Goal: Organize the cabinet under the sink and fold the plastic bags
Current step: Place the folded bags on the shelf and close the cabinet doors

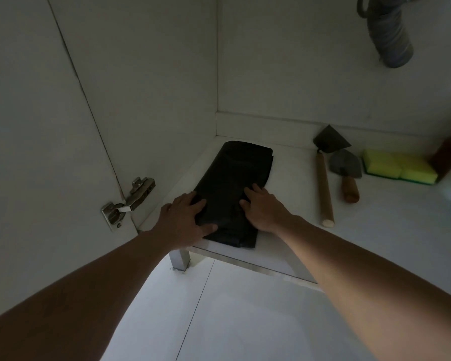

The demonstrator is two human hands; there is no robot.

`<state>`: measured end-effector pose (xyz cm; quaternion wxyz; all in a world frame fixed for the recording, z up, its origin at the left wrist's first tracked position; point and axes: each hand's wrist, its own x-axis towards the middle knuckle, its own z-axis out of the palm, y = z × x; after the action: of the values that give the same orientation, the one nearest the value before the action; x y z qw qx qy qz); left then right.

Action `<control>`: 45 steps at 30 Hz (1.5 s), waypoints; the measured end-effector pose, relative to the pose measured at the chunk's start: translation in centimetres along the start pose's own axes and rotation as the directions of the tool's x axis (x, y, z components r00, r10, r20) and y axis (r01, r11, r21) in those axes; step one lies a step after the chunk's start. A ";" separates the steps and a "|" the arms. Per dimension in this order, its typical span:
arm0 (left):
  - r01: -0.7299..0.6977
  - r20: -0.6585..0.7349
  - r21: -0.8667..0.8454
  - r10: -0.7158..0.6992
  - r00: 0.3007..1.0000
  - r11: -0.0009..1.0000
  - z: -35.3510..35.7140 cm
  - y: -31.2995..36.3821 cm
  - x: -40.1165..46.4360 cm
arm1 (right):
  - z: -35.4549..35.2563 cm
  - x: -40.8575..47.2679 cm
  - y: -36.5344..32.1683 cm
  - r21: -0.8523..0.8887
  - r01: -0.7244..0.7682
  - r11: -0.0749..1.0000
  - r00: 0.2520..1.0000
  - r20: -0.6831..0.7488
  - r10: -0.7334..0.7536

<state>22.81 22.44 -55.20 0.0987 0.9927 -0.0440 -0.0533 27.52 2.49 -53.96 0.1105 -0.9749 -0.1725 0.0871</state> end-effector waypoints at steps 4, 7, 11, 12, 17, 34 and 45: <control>0.023 0.084 0.008 -0.024 0.996 1.000 0.4 -0.2 2.2 | -0.4 3.0 1.1 -0.069 -0.052 0.996 0.998 0.030 0.054; 0.029 0.095 0.027 -0.031 0.995 0.999 0.5 -0.6 3.9 | -0.4 5.3 1.6 -0.123 -0.078 0.989 0.994 0.062 0.086; 0.047 0.066 0.052 -0.050 0.997 0.998 0.7 -1.3 6.0 | -0.5 7.9 2.0 -0.163 -0.063 0.985 0.995 0.070 0.076; 0.053 0.057 0.069 -0.057 0.997 0.996 0.7 -1.4 6.5 | -0.5 8.4 2.1 -0.165 -0.059 0.985 0.995 0.074 0.072; 0.080 -0.018 0.117 -0.078 0.997 0.990 0.6 -1.8 8.0 | -0.6 10.6 1.9 -0.145 -0.044 0.988 0.996 0.066 0.054; -0.044 -0.289 0.062 0.061 0.955 0.997 1.5 -2.7 7.8 | -0.2 11.4 0.6 -0.089 -0.121 0.989 0.993 -0.005 0.121; -0.067 -0.070 0.137 0.077 0.995 0.988 2.3 -2.9 6.7 | 0.7 10.8 0.8 -0.155 -0.085 0.984 0.995 0.035 0.091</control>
<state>29.41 24.19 -58.64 0.0350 0.9962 -0.0797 -0.0094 37.60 5.75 -56.24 0.0275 -0.9852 -0.1378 0.0986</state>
